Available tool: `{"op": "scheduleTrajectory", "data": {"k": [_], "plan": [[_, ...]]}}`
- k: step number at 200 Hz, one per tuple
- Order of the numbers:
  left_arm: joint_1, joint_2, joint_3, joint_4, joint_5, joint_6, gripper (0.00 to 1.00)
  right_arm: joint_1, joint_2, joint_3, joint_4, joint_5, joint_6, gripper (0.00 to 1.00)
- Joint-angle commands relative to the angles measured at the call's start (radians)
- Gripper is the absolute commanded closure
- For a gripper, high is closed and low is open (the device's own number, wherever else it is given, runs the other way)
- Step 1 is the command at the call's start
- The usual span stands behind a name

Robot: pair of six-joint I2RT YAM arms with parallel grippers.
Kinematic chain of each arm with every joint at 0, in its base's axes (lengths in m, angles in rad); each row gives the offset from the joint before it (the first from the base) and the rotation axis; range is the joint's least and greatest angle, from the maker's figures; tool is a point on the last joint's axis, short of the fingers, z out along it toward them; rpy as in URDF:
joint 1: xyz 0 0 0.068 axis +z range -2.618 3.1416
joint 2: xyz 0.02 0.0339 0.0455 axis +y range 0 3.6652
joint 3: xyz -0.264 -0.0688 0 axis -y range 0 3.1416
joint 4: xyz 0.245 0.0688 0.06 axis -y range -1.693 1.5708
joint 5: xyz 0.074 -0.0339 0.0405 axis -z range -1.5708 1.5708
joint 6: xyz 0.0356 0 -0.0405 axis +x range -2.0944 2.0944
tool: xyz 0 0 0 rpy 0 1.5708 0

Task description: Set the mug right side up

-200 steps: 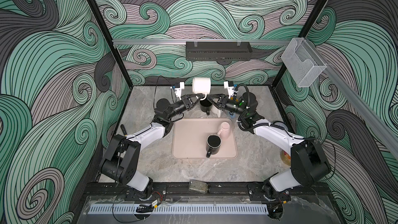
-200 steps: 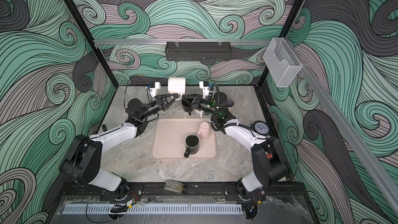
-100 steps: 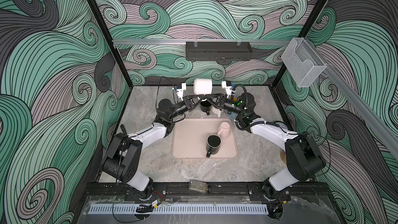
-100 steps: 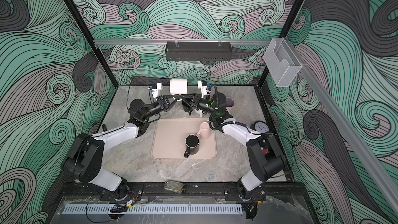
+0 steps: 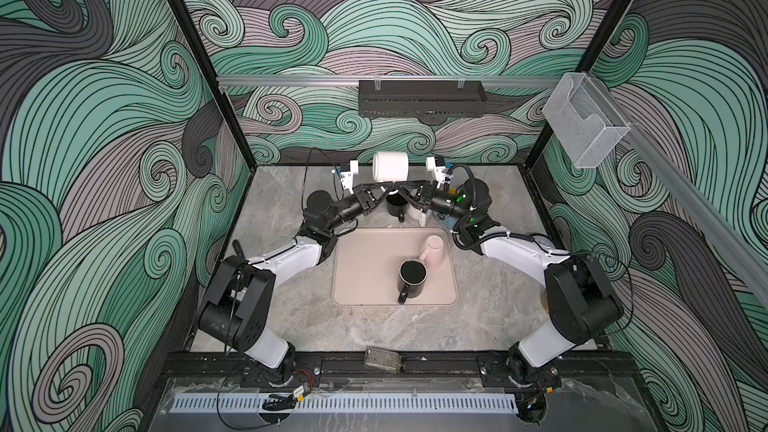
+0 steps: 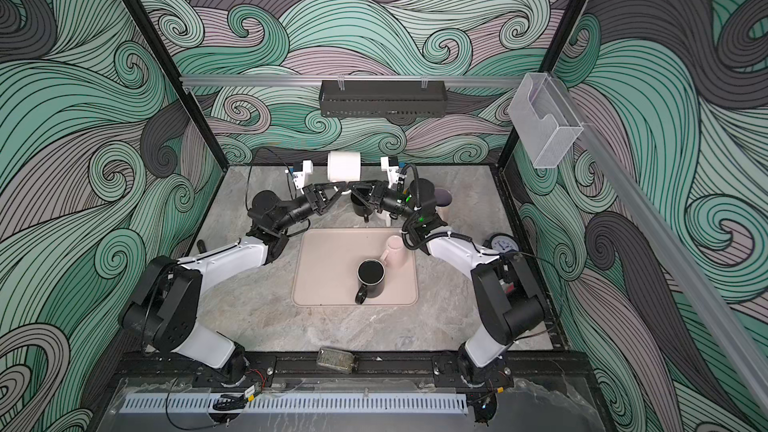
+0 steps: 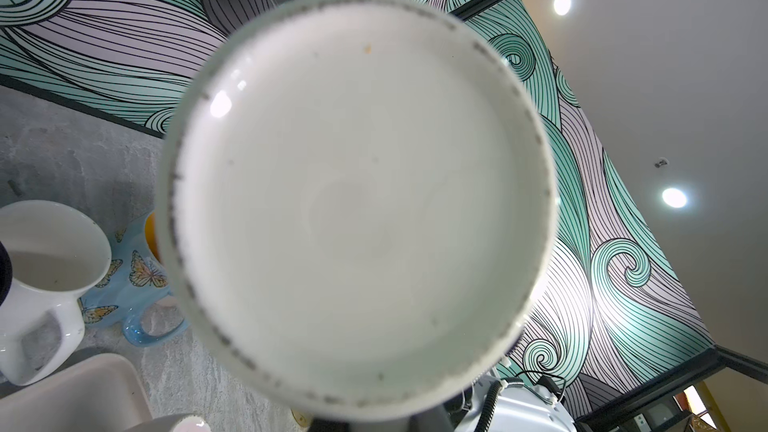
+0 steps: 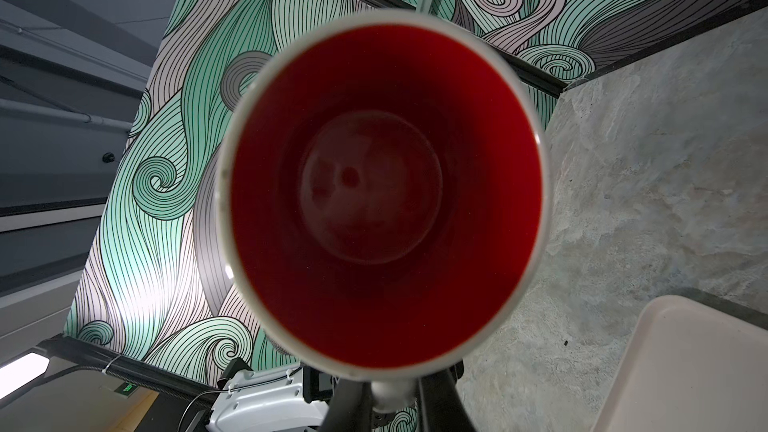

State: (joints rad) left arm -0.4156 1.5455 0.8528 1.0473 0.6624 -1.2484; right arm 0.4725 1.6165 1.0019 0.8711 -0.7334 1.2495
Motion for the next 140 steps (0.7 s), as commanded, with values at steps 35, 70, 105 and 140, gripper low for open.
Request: {"op": "scheduleTrajectory", "data": {"k": [35, 70, 105, 140], "plan": [[0.014, -0.021, -0.013, 0.02, -0.007, 0.031, 0.73, -0.002, -0.018, 0.017, 0.052, 0.005, -0.013, 1.0], [0.026, -0.03, -0.028, 0.012, -0.024, 0.033, 0.69, -0.003, -0.027, 0.014, 0.037, 0.004, -0.025, 1.0], [0.034, -0.032, -0.037, -0.005, -0.032, 0.04, 0.69, -0.003, -0.026, 0.022, 0.029, -0.012, -0.03, 1.0], [0.034, -0.024, -0.036, -0.009, -0.033, 0.041, 0.79, -0.003, -0.023, 0.025, 0.029, -0.022, -0.031, 1.0]]}}
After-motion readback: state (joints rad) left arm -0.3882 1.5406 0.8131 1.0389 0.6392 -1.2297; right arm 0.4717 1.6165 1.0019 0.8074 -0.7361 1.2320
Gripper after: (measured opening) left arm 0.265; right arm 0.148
